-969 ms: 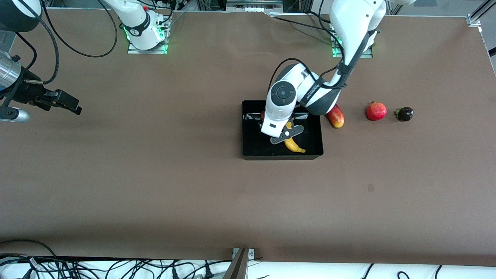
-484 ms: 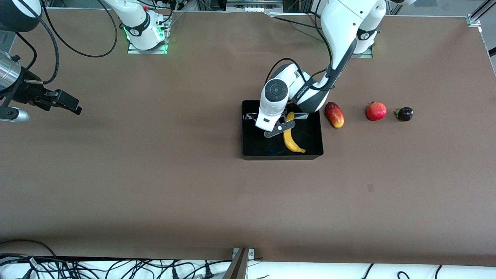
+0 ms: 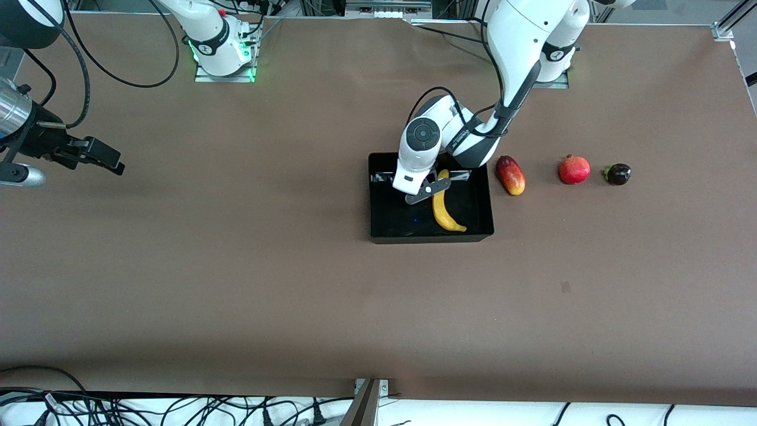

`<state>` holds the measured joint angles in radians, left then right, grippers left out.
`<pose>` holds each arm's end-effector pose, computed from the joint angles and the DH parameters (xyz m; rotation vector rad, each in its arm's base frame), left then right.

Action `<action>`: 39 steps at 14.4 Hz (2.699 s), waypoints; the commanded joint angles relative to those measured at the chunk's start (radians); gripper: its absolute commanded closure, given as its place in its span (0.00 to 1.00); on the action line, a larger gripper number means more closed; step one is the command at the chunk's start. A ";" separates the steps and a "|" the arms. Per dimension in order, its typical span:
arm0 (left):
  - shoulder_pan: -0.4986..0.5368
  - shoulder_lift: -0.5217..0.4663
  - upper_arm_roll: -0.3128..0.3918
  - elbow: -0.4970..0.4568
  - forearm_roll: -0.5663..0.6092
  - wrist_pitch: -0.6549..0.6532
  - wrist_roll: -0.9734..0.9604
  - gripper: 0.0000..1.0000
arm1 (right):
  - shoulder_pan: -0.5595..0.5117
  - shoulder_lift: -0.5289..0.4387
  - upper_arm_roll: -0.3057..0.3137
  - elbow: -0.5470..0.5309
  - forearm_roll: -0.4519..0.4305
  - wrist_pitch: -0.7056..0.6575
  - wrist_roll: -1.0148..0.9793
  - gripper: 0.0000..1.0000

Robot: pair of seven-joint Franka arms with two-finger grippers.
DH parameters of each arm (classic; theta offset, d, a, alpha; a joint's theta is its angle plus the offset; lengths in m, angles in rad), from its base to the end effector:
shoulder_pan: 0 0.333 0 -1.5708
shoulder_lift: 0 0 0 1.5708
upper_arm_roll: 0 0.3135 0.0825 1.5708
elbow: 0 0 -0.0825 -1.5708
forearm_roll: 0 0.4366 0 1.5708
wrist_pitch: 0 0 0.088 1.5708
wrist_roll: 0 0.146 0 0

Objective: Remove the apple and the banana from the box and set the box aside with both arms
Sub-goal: 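Reach the left gripper into the black tray to the red apple, then close the left gripper on the red apple and lift it, then carry the red apple out of the tray and lower it onto the table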

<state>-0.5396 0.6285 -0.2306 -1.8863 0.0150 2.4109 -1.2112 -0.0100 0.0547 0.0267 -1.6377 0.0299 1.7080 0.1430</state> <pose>0.4635 -0.4562 0.0889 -3.0441 -0.7226 0.2419 0.6330 0.0142 0.5259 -3.1027 0.2023 -0.0203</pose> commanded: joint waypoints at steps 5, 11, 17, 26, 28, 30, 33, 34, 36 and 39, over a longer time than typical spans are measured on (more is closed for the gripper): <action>0.004 -0.038 -0.007 0.001 0.023 -0.021 -0.021 1.00 | -0.002 -0.007 0.006 0.006 -0.008 -0.008 0.000 0.00; 0.146 -0.183 -0.027 0.157 -0.009 -0.373 0.103 1.00 | -0.002 -0.007 0.006 0.006 -0.008 -0.008 0.001 0.00; 0.530 -0.268 -0.119 0.171 0.000 -0.535 0.598 1.00 | -0.002 -0.007 0.006 0.006 -0.008 -0.008 0.001 0.00; 0.754 -0.121 -0.096 0.154 0.167 -0.232 0.964 1.00 | -0.002 -0.007 0.006 0.006 -0.008 -0.008 0.000 0.00; 0.753 -0.083 -0.084 0.130 0.201 -0.144 0.967 1.00 | -0.002 -0.007 0.004 0.006 -0.008 -0.008 0.000 0.00; 0.744 -0.037 -0.055 0.110 0.206 -0.070 0.967 1.00 | -0.002 -0.007 0.006 0.006 -0.008 -0.008 0.001 0.00; 0.742 0.016 -0.039 0.096 0.255 -0.003 0.966 1.00 | -0.002 -0.007 0.004 0.006 -0.008 -0.008 0.000 0.00; 0.742 0.032 -0.033 0.095 0.263 0.031 0.966 1.00 | -0.002 -0.007 0.006 0.006 -0.008 -0.008 0.000 0.00; 0.741 0.056 -0.021 0.095 0.275 0.071 0.961 1.00 | -0.002 -0.007 0.006 0.006 -0.008 -0.008 0.001 0.00; 0.736 0.074 -0.012 0.096 0.295 0.083 0.960 1.00 | -0.002 -0.007 0.006 0.006 -0.008 -0.010 0.000 0.00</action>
<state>0.2064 0.7005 -0.2577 -1.7884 0.2758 2.4762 -0.2613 -0.0099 0.0547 0.0270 -1.6372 0.0299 1.7080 0.1430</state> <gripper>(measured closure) 0.269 0.000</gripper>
